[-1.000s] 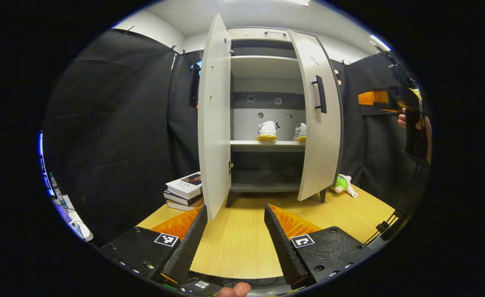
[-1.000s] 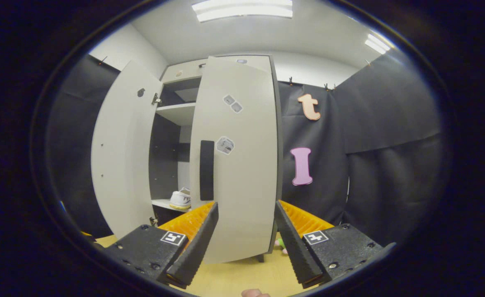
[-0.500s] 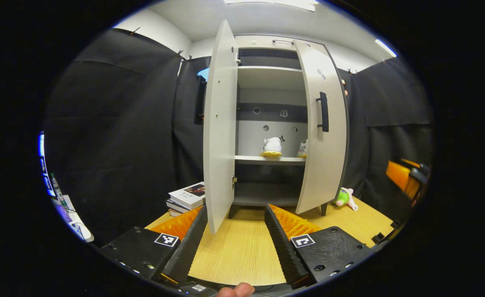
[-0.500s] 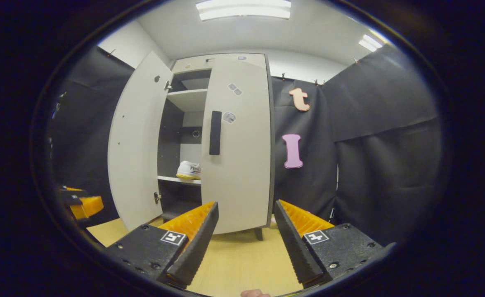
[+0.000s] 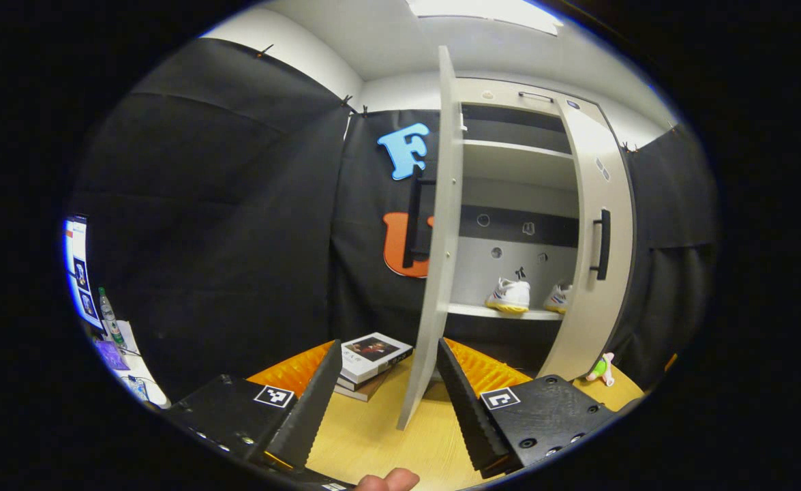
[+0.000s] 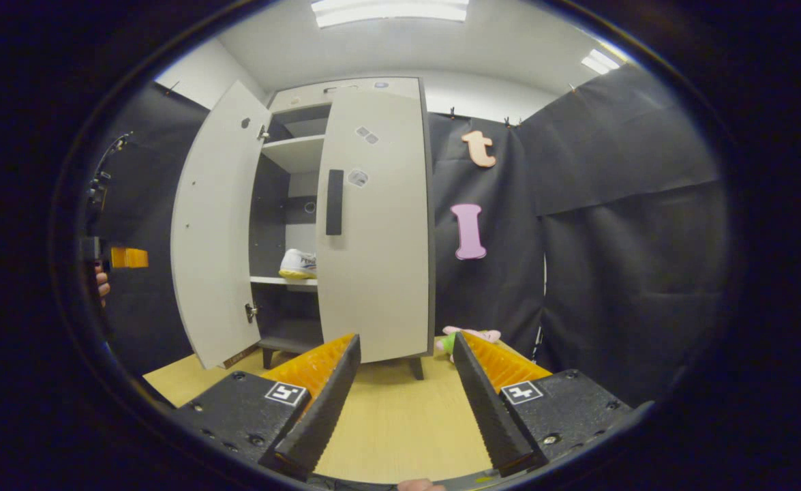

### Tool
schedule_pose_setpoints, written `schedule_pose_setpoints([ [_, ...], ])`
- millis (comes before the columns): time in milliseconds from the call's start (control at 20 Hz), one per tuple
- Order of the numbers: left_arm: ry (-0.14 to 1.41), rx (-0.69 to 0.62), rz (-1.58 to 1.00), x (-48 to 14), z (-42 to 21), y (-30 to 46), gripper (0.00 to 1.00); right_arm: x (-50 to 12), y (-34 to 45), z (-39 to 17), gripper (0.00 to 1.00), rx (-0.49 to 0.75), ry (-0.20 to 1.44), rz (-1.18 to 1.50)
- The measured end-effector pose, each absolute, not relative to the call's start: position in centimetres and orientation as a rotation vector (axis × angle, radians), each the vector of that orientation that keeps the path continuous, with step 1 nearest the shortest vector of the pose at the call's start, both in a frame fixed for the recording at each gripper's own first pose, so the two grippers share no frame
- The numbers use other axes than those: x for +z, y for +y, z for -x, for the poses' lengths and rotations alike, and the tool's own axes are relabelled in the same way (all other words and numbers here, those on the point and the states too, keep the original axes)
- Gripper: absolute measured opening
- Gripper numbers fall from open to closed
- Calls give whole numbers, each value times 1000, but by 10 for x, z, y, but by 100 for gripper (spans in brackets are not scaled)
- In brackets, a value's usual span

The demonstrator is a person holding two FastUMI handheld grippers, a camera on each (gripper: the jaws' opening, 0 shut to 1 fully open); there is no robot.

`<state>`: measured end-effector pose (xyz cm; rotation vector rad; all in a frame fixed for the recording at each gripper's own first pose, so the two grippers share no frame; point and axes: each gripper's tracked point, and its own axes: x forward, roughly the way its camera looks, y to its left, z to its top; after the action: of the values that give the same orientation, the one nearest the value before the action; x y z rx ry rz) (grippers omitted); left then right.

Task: Grab one shoe with the right hand and put it into the shoe cabinet, grab the other shoe with the left hand and put it into the shoe cabinet; then close the right door with the right hand and the left door with the left hand.

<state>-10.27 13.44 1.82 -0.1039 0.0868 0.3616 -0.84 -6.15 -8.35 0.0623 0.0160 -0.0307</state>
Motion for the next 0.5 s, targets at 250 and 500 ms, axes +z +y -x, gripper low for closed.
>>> schedule_pose_setpoints([
  [250, 63, 434, 54, 51, 62, 195, 85, -90, -64, 5, 89, -25, 47, -74],
  [500, 51, 425, 49, 76, 23, 212, 85, -101, -62, 4, 87, -16, 87, -85],
])
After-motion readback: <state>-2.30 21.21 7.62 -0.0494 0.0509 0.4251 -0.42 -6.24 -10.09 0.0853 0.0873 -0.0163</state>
